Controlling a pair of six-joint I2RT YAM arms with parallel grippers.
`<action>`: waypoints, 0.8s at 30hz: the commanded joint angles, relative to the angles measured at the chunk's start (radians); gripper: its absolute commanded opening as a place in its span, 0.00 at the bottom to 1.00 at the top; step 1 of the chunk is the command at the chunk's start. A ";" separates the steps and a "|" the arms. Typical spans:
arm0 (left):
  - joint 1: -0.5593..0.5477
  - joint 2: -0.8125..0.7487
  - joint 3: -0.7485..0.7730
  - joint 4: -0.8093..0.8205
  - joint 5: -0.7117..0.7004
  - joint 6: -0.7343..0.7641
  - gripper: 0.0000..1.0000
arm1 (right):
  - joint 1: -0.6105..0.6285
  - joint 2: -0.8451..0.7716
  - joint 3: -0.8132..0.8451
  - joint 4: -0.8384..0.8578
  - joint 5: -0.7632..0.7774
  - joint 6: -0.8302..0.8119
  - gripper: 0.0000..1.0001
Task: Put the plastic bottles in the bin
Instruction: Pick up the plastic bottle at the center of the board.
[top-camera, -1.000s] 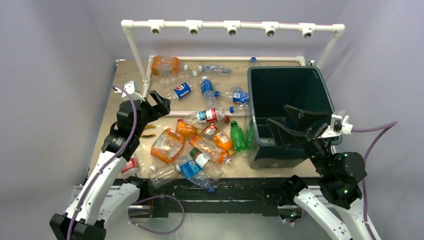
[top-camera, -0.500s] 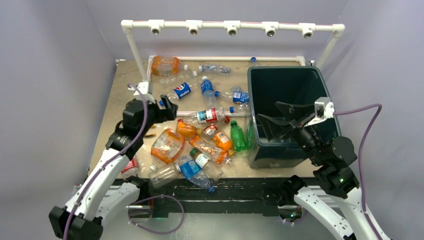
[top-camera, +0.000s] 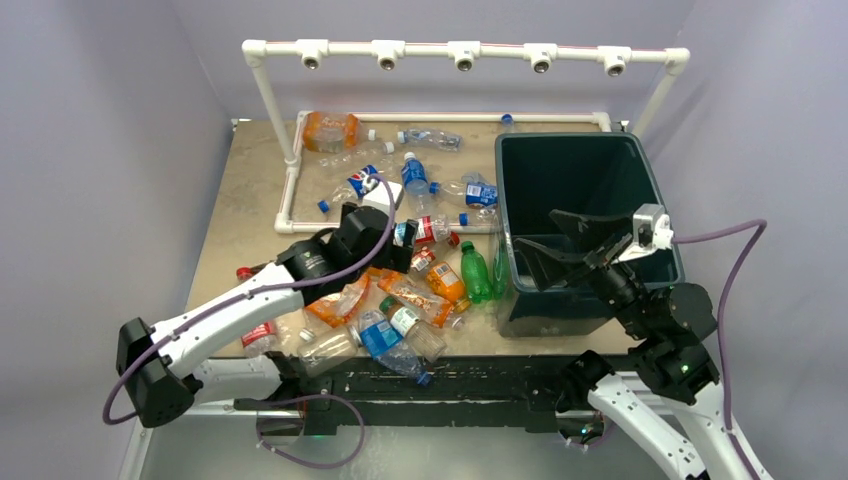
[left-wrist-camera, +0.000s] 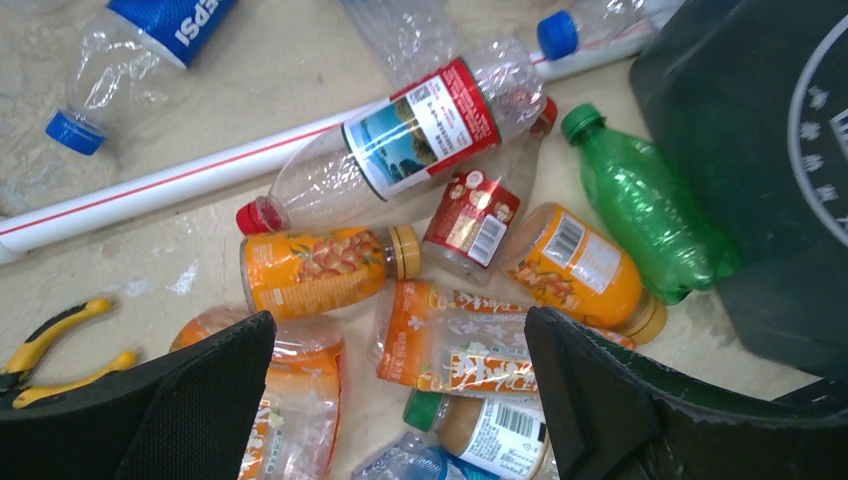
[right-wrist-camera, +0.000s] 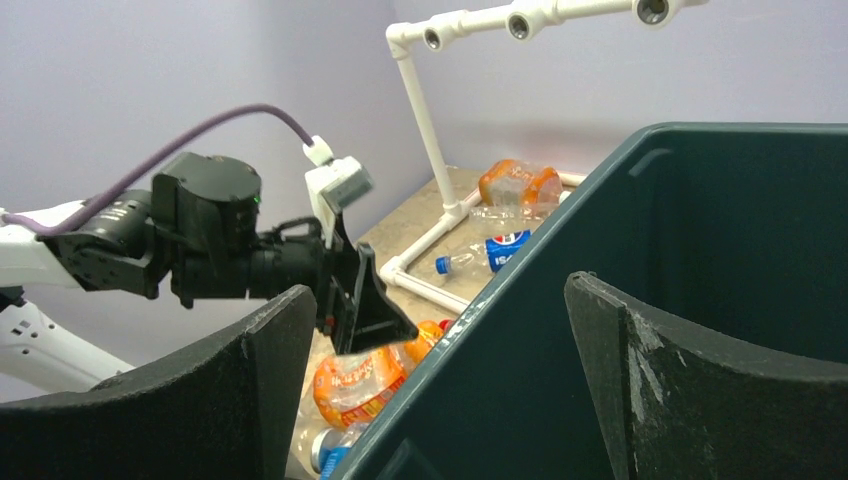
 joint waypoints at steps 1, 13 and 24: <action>-0.022 0.050 0.020 -0.045 -0.071 -0.028 0.96 | -0.002 -0.039 -0.023 0.018 0.013 -0.004 0.99; 0.023 0.272 0.139 0.096 0.133 0.514 0.96 | -0.002 -0.092 -0.045 -0.017 0.014 -0.002 0.99; 0.165 0.497 0.229 0.114 0.360 0.697 0.96 | -0.003 -0.123 -0.031 -0.043 0.019 0.000 0.99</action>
